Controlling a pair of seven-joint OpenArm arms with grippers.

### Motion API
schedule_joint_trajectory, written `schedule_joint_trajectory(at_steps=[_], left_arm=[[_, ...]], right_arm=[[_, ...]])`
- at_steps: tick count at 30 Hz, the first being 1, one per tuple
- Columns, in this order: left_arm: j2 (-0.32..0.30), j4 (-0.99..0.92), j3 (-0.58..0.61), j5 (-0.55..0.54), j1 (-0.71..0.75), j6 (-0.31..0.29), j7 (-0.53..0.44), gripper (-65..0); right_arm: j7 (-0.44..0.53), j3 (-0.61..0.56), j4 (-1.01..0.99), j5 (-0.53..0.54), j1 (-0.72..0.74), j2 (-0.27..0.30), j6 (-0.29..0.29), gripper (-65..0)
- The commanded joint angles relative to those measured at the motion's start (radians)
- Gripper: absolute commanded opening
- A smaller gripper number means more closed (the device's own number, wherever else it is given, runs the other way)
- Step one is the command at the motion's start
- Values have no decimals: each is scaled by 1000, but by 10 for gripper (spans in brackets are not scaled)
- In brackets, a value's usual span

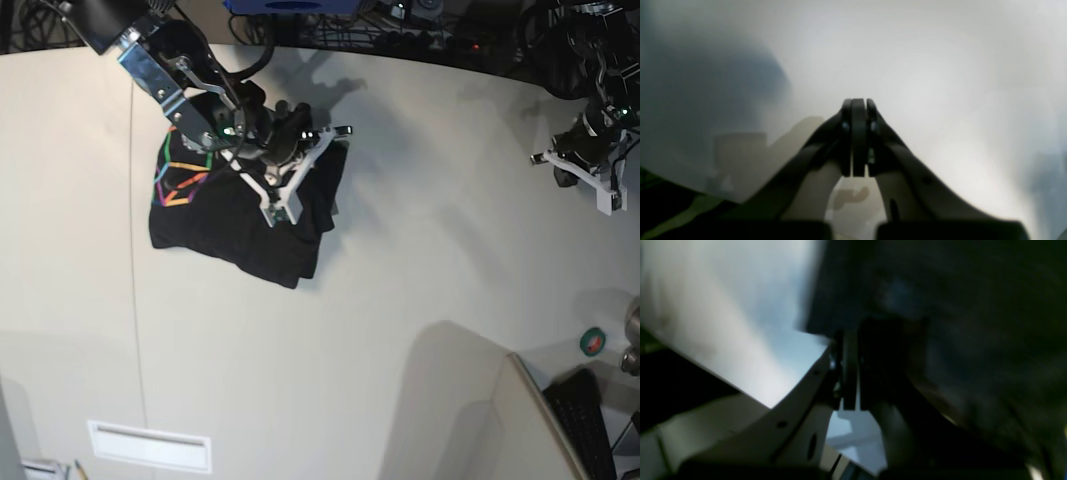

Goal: Layout the t-shirt on the table in an organized manner, then fold the t-shirt properly
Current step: 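Release the right gripper and move the left gripper to the bundle's edge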

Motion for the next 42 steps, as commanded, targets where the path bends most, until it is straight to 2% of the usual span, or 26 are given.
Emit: schedule_joint_trajectory(at_steps=[1, 5, 8, 10, 14, 15, 17, 20, 22, 23, 25, 27, 28, 31, 37, 39, 42], left_arm=[[-15, 14, -6, -3, -1, -3, -18, -650], [-15, 13, -6, 0, -4, -3, -18, -650], [-18, 16, -6, -2, -4, -3, -18, -650], [-20, 24, -6, -3, 0, -5, -18, -650], [-20, 62, 77, -5, 20, -5, -18, -650], [-17, 96, 114, -5, 31, -5, -18, -650], [-12, 176, 198, -6, 46, -5, -7, -650], [40, 291, 260, -36, 13, -5, 142, -650], [77, 315, 260, -106, -41, -5, 271, -650], [92, 314, 264, -148, -72, -5, 323, -583], [121, 298, 279, -234, -119, -5, 386, -283], [135, 272, 341, -286, -153, -5, 384, -49], [137, 248, 381, -301, -173, -5, 371, 0], [138, 120, 514, -307, -251, -3, 301, 0], [141, -185, 760, -310, -400, -3, 122, 0], [143, -245, 830, -310, -438, -3, 81, 0], [180, -335, 879, -307, -480, -2, 56, 0]], right_arm=[[8, -24, -16, -2, 32, 5, -3, -650], [8, -133, -92, 0, 112, -21, -3, -650], [8, -142, -8, 0, 123, -1, -3, -650], [8, -101, 122, 0, 98, 68, -21, -650], [8, 23, 316, 0, 18, 202, -190, -650], [13, 54, 333, 0, -3, 232, -211, -650], [16, 123, 337, 0, -38, 268, -219, -650], [16, 244, 319, 0, -104, 291, -216, -650], [16, 324, 306, 0, -141, 291, -207, -650], [16, 361, 300, 0, -161, 291, -184, -650], [16, 433, 293, 0, -193, 291, -104, -650], [16, 499, 293, 0, -226, 283, -32, -650], [16, 531, 293, 0, -238, 281, -6, -650], [16, 591, 293, 0, -258, 281, 28, -650], [16, 663, 293, 0, -281, 281, 40, -650], [16, 665, 291, 0, -282, 281, 40, -650], [16, 665, 291, 0, -282, 281, 40, -650]])
